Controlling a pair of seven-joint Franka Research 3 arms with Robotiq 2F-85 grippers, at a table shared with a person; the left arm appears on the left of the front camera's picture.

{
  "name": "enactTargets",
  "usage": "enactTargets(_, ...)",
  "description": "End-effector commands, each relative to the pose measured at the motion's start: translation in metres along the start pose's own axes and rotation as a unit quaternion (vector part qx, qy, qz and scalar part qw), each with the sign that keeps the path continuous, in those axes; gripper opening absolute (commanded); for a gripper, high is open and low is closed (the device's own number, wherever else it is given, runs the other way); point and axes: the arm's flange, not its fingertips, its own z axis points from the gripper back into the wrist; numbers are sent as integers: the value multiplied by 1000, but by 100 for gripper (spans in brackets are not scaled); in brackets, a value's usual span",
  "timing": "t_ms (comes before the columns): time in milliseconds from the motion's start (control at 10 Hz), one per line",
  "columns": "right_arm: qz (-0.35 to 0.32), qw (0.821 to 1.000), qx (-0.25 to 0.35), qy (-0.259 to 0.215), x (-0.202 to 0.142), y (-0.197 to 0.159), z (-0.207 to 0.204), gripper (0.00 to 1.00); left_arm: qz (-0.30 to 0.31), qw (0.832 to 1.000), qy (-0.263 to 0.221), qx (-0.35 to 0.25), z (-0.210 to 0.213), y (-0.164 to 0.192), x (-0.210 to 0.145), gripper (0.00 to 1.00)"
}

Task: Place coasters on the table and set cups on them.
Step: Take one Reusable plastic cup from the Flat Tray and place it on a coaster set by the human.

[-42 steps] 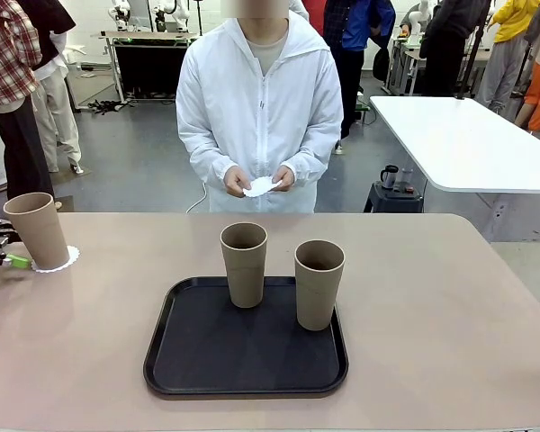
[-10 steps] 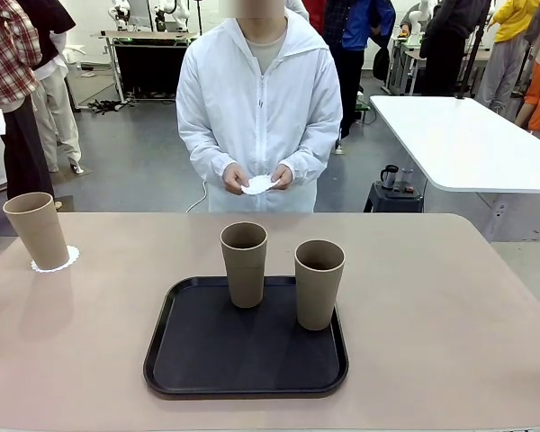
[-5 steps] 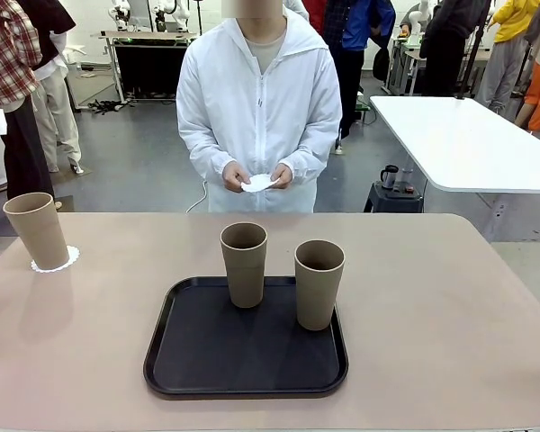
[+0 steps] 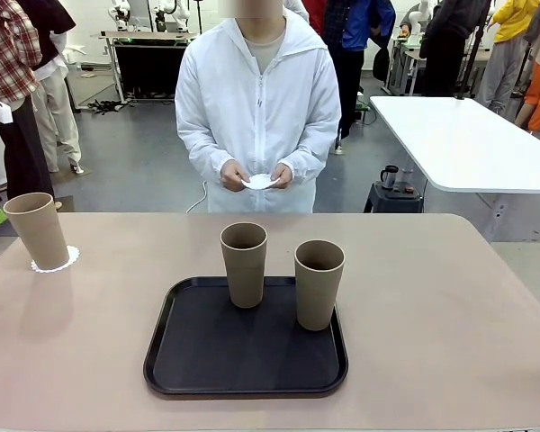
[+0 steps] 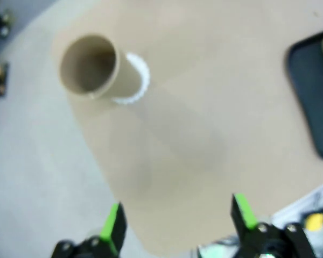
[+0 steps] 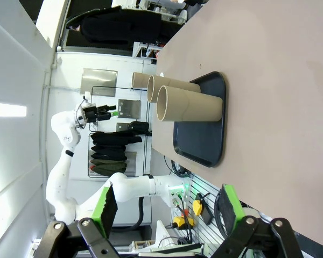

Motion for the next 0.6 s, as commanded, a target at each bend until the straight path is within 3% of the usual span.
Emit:
enactTargets(0, 0, 1000, 7, -2, 0, 0, 1, 100, 52, 997, -1, -56, -7, -17, -13, 100)
enactTargets(100, 0, 1000, 7, -2, 0, 0, 1, 100, 0, 1000, 0, 0, 0, 0, 0, 100)
enactTargets(200, 0, 1000, 7, -2, 0, 0, 1, 100, 31, 999, 10, -13, -5, -9, -9, 100)
enactTargets(300, 0, 1000, 7, -2, 0, 0, 1, 100, 56, 987, -55, -137, 4, 9, -16, 100)
enactTargets(500, 0, 1000, 7, -2, 0, 0, 1, 100, 113, 929, -162, -314, 9, 51, -44, 100)
